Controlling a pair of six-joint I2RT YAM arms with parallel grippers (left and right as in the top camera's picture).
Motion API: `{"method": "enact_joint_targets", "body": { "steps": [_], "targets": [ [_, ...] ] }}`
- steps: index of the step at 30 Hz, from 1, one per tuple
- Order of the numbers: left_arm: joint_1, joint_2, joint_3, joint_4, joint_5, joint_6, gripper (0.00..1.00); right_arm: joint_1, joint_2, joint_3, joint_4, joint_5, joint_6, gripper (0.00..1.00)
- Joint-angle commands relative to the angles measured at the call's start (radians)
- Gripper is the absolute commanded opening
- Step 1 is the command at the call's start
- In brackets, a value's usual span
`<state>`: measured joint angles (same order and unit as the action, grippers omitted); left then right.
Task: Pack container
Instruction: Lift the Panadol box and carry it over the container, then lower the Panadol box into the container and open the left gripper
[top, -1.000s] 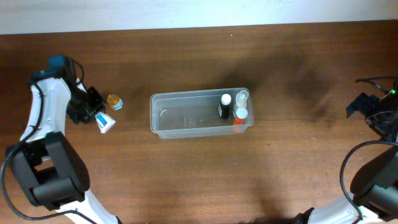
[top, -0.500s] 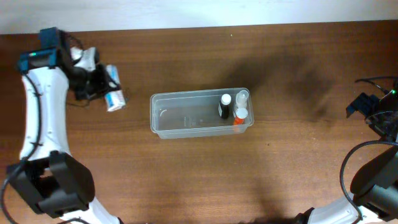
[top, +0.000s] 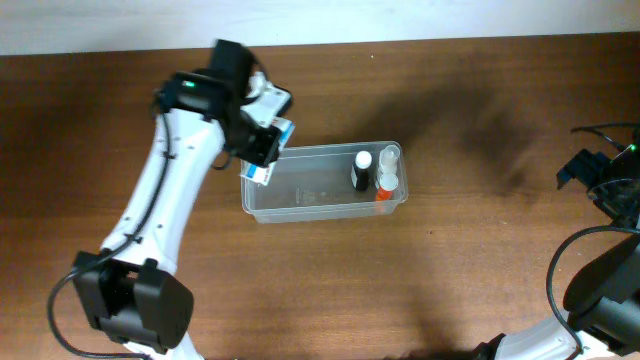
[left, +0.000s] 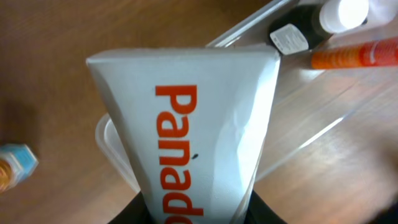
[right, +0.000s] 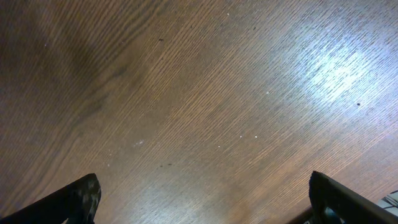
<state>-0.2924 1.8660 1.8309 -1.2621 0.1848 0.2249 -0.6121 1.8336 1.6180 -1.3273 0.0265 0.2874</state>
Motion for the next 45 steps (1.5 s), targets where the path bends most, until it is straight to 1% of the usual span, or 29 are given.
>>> {"method": "enact_joint_targets", "body": {
  "steps": [1, 5, 12, 17, 22, 29, 33, 36, 40, 45],
  "targets": [
    [-0.064, -0.019, 0.018, 0.042, -0.165, 0.042, 0.29, -0.004, -0.011, -0.002, 0.0, 0.009, 0.002, 0.98],
    [-0.106, -0.016, 0.016, 0.062, -0.171, 0.134, 0.32, -0.004, -0.011, -0.002, 0.0, 0.009, 0.002, 0.98],
    [-0.129, -0.013, -0.001, 0.066, -0.168, 0.364, 0.32, -0.004, -0.011, -0.002, 0.0, 0.009, 0.002, 0.98],
    [-0.13, -0.013, -0.039, 0.068, -0.1, 0.547, 0.32, -0.004, -0.011, -0.002, 0.0, 0.009, 0.002, 0.98],
    [-0.134, -0.013, -0.119, 0.087, -0.038, 0.711, 0.32, -0.004, -0.011, -0.002, 0.0, 0.009, 0.002, 0.98],
    [-0.162, -0.013, -0.219, 0.189, -0.038, 0.796, 0.32, -0.004, -0.011, -0.002, 0.0, 0.009, 0.002, 0.98],
    [-0.187, -0.013, -0.247, 0.243, -0.039, 0.803, 0.38, -0.004, -0.011, -0.002, 0.0, 0.009, 0.002, 0.98],
    [-0.195, -0.011, -0.262, 0.259, -0.039, 0.839, 0.38, -0.004, -0.011, -0.002, 0.0, 0.009, 0.002, 0.98],
    [-0.195, -0.005, -0.296, 0.264, -0.039, 0.926, 0.38, -0.004, -0.011, -0.002, 0.0, 0.009, 0.002, 0.98],
    [-0.195, 0.021, -0.302, 0.279, -0.039, 0.933, 0.38, -0.004, -0.011, -0.002, 0.0, 0.009, 0.002, 0.98]
  ]
}}
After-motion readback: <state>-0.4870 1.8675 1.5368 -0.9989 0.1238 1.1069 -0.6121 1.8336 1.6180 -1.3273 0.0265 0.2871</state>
